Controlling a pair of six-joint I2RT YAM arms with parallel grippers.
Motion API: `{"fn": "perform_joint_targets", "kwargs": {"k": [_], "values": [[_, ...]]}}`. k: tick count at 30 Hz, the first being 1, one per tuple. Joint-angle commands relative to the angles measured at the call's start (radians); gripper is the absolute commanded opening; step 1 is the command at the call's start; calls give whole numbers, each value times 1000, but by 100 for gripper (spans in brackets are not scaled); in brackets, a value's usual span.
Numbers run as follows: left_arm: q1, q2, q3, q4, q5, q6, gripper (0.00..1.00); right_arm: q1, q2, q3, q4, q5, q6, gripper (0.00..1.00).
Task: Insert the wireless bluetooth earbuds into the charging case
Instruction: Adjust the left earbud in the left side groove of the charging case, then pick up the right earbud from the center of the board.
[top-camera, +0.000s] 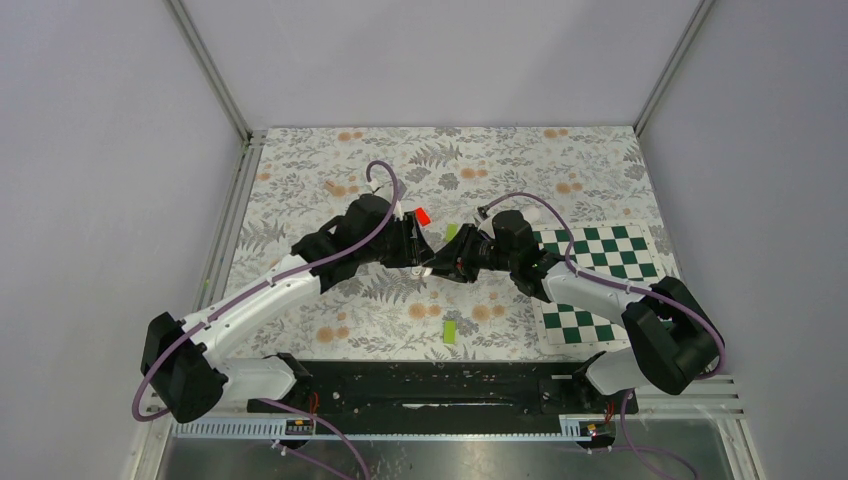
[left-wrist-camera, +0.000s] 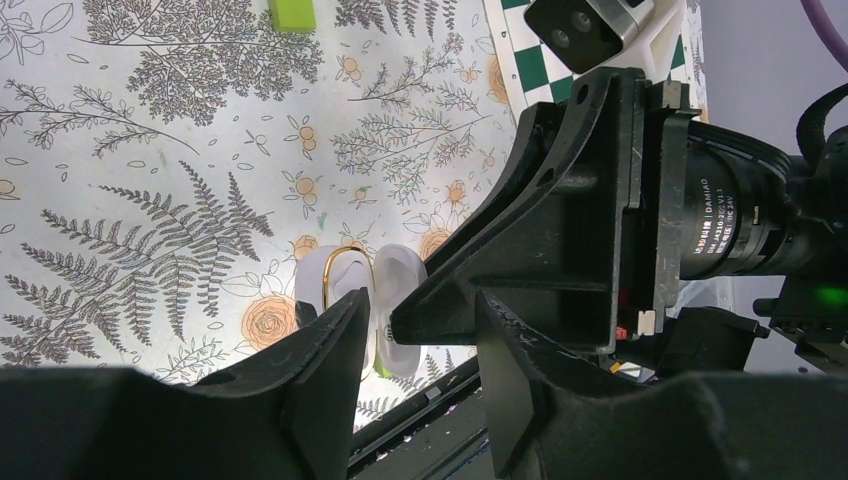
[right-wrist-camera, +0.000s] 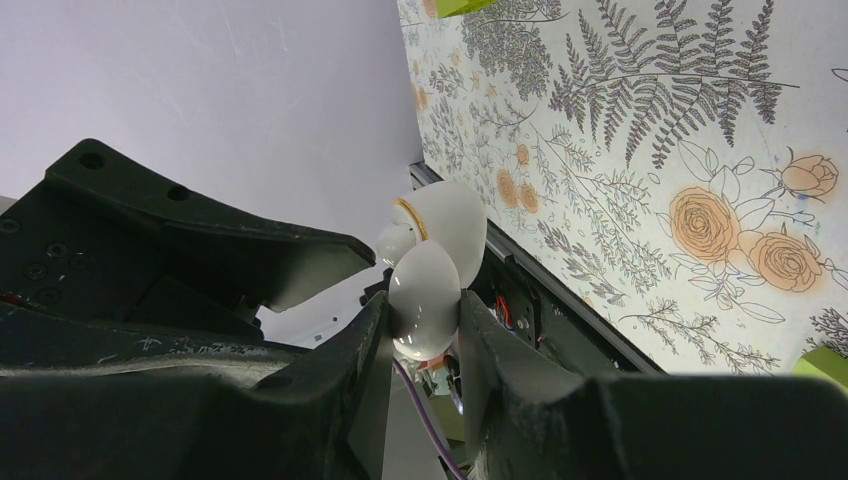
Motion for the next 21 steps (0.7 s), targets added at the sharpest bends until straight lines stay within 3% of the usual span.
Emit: {"fn": "perform_joint_targets", "kwargs": {"k": [1,11,17,21], "values": [[-1,-30,19,31,0,-10,44,9,-34,34,26,-5,-13,0],[7,-68,146,-73,-74,51,47,-29,-174,-37,-237,81,-186,0],[26,-12,149,-68,-13,57,52,-147,-311,-131,-418,108,-306,0],[55,51,162,-58,73,97,54,-328,-415,-171,-538,63,-392,0]]}}
